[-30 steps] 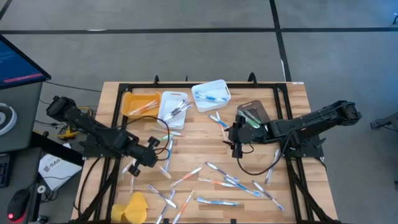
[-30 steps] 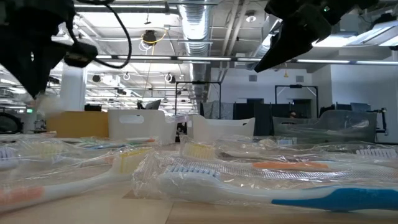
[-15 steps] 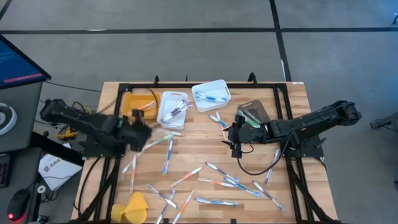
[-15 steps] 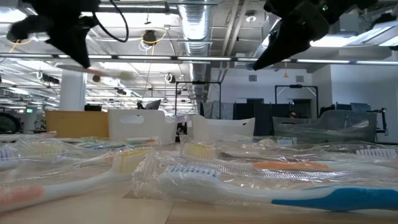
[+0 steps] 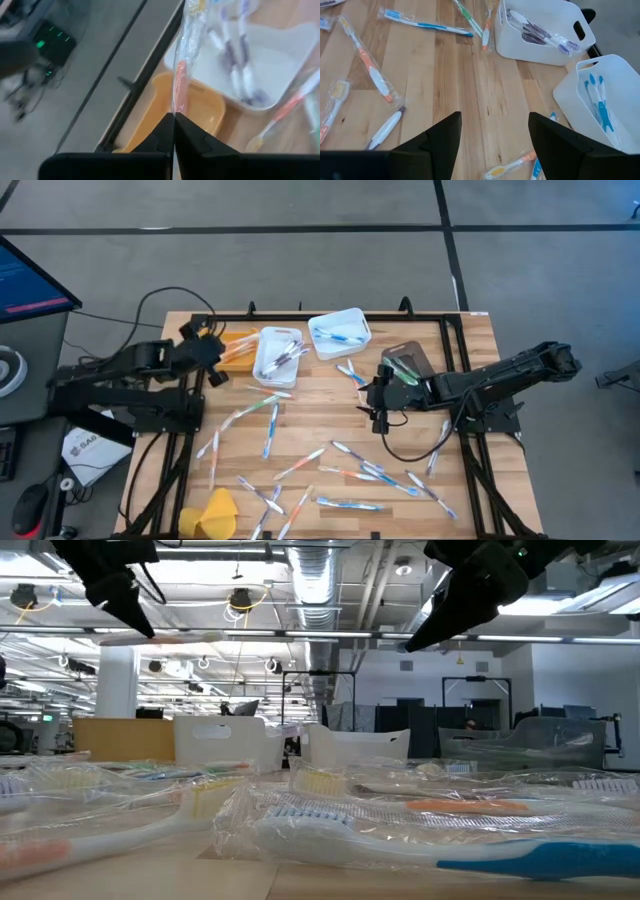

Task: Pick & Place Toothbrushes
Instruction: Put the orange toothbrush into the yellow bin

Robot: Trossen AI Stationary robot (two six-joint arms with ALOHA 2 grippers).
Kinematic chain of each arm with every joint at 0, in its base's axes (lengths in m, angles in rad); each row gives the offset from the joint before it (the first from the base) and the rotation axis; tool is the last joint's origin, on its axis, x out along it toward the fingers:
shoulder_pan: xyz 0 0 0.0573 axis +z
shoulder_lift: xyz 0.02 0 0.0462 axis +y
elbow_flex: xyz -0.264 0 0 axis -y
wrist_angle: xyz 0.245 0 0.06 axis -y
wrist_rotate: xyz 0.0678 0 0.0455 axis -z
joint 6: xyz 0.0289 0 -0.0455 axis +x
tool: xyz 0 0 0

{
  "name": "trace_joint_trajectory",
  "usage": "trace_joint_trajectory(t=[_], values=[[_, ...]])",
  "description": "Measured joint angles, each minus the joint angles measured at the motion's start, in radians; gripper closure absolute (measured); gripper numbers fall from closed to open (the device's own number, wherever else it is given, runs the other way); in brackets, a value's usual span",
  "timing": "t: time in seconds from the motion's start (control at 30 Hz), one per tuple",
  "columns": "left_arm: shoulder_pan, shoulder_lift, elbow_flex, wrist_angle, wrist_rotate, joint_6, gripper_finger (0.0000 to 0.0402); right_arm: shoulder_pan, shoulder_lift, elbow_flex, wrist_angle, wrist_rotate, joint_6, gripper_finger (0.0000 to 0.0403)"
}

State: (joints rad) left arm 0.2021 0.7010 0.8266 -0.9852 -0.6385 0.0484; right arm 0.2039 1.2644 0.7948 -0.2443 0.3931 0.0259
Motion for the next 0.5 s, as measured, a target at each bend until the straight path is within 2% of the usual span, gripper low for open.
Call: trace_joint_trajectory(t=[0.1,0.3,0.5], values=[[0.083,-0.037,-0.033,0.052,0.091,0.060,0.0401,0.000,0.000,0.000,-0.001,0.000,0.000,0.0177],[0.270,-0.046,-0.100,0.080,0.174,0.152,0.0401,0.000,0.000,0.000,-0.001,0.000,0.000,0.0177],[0.474,-0.028,-0.157,0.206,0.435,0.262,0.0401,0.000,0.000,0.000,-0.001,0.000,0.000,0.0177]])
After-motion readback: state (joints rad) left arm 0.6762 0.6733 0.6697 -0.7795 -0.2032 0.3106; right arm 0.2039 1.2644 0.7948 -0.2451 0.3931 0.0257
